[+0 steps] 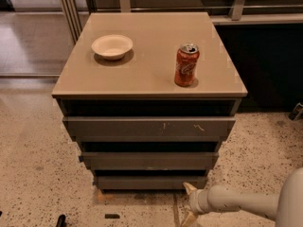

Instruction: Open bottom drawer

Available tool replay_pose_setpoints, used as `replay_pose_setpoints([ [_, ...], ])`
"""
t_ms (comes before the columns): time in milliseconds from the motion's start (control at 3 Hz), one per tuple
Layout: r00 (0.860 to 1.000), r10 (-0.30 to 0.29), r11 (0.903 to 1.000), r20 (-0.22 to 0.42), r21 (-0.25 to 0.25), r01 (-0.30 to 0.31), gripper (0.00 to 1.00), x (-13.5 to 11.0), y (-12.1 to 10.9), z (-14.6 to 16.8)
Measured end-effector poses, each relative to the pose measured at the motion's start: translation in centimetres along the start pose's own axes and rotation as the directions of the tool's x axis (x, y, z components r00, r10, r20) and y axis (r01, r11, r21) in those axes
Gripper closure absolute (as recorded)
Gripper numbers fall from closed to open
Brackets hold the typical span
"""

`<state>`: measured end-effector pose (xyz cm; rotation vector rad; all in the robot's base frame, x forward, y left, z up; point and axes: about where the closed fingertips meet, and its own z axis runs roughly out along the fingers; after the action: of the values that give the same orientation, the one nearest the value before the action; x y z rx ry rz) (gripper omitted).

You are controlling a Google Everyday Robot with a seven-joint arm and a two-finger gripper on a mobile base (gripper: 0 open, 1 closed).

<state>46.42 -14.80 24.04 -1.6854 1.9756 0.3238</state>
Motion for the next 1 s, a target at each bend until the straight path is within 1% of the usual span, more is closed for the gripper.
replay_pose_setpoints([
  [333, 0.999, -0.007, 0.9999, 0.032, 0.014, 0.006, 0.0, -0.1, -1.3, 1.1],
  [667, 0.998, -0.013, 0.9998, 0.055, 0.013, 0.012, 0.0, -0.4, -2.7, 2.6],
  [1000, 0.998, -0.02, 0.9998, 0.058, 0.007, 0.02, 0.0, -0.8, -4.0, 3.9],
])
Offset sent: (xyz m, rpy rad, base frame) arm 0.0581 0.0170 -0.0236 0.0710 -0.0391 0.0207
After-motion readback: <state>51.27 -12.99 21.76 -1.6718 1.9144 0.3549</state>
